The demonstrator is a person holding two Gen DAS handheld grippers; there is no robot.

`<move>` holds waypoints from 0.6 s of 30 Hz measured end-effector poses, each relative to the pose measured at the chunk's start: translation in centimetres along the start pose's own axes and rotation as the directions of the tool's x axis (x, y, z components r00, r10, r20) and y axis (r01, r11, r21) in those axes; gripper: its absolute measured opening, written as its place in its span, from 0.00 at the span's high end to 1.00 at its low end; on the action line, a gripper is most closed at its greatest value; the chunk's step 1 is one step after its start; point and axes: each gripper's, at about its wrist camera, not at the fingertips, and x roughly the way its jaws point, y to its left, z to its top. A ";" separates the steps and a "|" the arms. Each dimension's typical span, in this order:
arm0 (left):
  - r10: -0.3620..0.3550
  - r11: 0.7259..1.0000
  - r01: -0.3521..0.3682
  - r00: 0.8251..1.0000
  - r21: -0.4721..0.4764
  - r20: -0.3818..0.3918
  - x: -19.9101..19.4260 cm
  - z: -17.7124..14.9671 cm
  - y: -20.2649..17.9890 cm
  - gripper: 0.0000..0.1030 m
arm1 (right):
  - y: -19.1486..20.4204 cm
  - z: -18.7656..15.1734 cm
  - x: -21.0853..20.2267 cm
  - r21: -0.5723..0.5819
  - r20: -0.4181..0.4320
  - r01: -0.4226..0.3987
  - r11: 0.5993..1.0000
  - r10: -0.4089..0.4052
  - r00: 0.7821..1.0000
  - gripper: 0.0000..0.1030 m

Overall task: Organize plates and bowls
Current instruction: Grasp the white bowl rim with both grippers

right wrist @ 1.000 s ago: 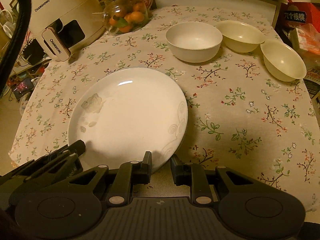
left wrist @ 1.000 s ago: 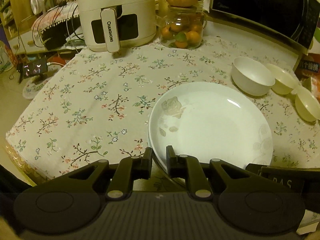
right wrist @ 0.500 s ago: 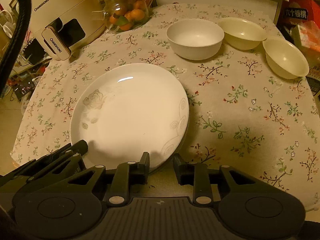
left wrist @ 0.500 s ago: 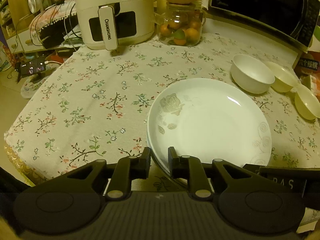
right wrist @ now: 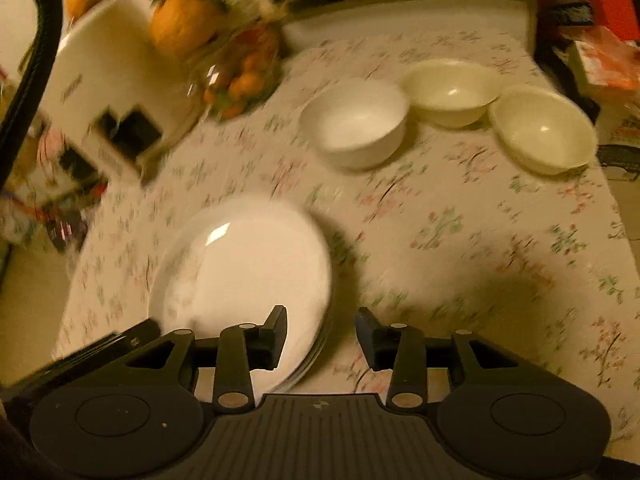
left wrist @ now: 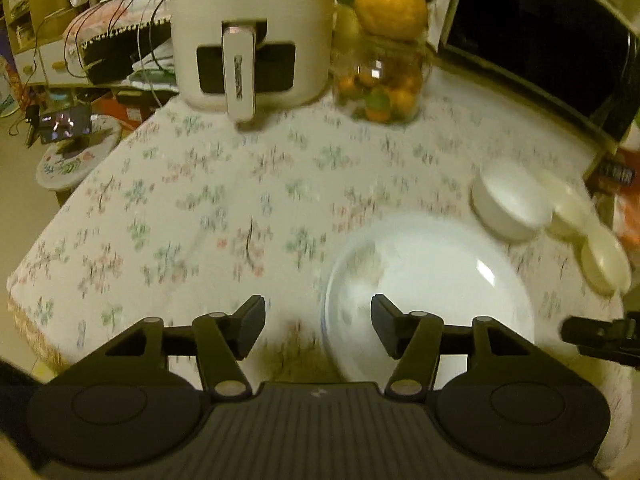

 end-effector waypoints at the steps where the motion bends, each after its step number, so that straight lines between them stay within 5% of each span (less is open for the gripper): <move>1: -0.009 1.000 0.009 1.000 -0.006 0.008 0.0 0.7 -0.1 0.45 | -0.6 0.5 -0.2 0.020 0.011 0.000 1.000 0.000 1.000 0.61; 9: -0.154 0.983 0.152 0.988 0.101 0.008 1.5 5.4 -5.8 0.33 | -3.3 5.7 0.2 0.096 0.044 0.014 0.995 -0.019 0.999 0.59; 18: -0.208 0.965 0.216 0.976 0.148 -0.071 7.0 8.4 -10.1 0.30 | -3.7 9.1 3.1 0.018 0.039 0.052 0.998 -0.053 0.998 0.50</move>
